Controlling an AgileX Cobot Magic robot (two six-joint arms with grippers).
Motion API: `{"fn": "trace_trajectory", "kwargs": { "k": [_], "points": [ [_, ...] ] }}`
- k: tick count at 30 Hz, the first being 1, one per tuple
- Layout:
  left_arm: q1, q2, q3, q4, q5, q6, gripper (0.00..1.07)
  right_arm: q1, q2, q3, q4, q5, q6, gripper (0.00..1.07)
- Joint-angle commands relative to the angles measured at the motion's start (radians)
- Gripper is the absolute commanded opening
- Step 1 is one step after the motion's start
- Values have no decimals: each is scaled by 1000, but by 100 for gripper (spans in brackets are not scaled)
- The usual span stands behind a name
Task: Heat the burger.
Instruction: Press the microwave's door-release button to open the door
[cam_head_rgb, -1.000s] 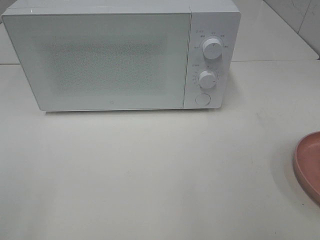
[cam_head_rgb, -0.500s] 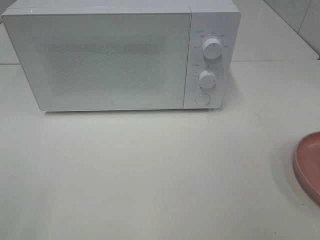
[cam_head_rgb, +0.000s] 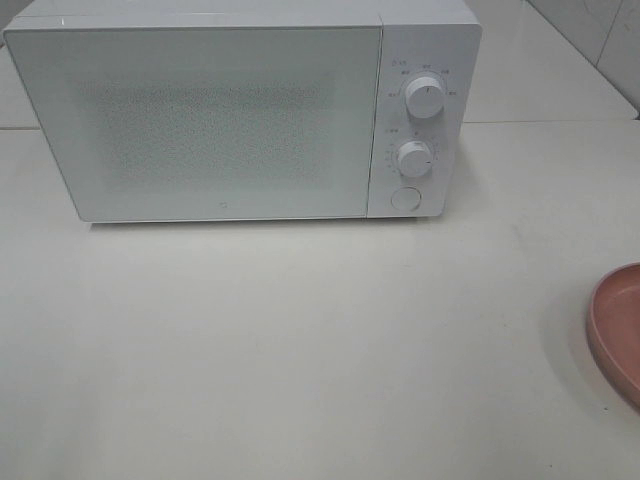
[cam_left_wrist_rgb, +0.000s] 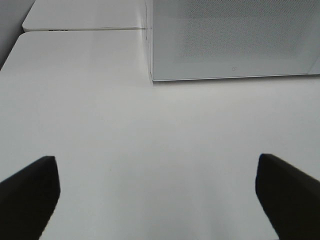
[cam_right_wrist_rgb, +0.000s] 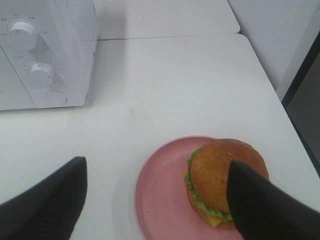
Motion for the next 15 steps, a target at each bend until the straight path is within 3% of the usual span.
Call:
{"fn": "trace_trajectory", "kwargs": {
  "k": [1, 15],
  "points": [
    [2, -18, 4, -8, -9, -8, 100, -5, 37, 14, -2, -80, 0, 75],
    [2, -18, 4, -7, -9, -7, 100, -5, 203, 131, -7, -425, 0, 75]
  ]
}}
